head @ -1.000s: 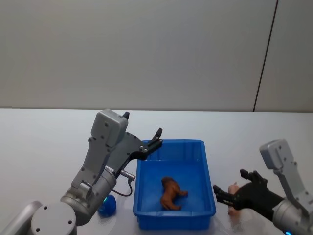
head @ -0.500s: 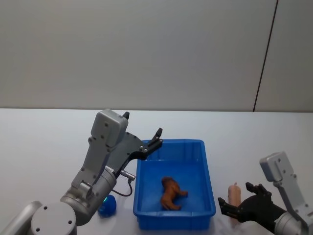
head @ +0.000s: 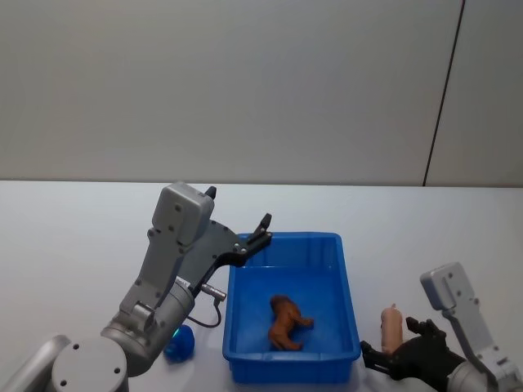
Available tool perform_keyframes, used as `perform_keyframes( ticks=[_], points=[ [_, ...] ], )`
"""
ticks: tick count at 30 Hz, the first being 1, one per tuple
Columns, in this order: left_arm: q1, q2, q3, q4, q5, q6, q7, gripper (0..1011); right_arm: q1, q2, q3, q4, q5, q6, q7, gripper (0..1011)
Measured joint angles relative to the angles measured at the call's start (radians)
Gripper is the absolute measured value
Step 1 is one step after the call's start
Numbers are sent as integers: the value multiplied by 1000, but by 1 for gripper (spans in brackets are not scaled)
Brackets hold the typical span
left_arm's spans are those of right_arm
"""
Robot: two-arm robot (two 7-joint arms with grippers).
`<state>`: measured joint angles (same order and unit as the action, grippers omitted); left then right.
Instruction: Pick up the two dolls from the table and place them into the box.
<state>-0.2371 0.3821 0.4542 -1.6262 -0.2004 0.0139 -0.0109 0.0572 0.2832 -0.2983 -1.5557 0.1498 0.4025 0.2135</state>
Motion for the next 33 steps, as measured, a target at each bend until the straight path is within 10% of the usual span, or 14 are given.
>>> perform_keyframes(
  ticks=[24, 33],
  points=[
    [0, 0, 0, 0, 0, 0, 0, 1002, 17, -37, -7, 36, -12, 29, -101, 369],
    [0, 0, 0, 0, 0, 0, 0, 1001, 15, -41, 0, 17, -12, 1, -143, 362]
  ],
)
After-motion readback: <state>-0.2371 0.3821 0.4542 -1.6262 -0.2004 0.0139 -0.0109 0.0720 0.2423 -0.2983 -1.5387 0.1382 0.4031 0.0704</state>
